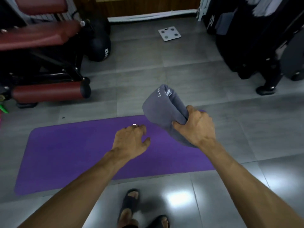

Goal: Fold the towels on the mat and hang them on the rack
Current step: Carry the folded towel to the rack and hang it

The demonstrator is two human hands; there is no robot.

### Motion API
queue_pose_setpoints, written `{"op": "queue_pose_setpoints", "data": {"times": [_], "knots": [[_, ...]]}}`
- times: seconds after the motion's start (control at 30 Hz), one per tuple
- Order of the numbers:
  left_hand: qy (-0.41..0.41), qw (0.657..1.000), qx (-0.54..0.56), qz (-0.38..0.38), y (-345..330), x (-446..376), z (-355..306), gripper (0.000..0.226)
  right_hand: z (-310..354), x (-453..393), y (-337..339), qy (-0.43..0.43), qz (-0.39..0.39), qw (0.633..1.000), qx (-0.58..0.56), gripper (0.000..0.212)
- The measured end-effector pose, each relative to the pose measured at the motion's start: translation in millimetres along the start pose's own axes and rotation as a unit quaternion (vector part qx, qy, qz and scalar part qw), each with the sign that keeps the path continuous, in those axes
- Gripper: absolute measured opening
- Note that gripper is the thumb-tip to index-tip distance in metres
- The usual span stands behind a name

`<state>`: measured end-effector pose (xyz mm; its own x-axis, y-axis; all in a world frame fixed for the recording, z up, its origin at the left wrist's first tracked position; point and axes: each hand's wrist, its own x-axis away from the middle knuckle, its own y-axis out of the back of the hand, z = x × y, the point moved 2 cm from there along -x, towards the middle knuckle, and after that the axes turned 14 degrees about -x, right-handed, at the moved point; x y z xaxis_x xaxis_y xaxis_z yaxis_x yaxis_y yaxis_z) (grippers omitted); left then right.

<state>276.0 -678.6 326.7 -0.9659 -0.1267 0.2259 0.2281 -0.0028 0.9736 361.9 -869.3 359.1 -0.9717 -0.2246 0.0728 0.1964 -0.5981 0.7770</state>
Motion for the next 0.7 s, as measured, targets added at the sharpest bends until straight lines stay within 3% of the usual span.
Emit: {"op": "queue_pose_setpoints", "data": {"times": [0.7], "knots": [[-0.045, 0.998, 0.013, -0.052, 155, -289, -333, 0.034, -209, -256, 336, -0.001, -0.096, 0.995, -0.014, 0.036]]}}
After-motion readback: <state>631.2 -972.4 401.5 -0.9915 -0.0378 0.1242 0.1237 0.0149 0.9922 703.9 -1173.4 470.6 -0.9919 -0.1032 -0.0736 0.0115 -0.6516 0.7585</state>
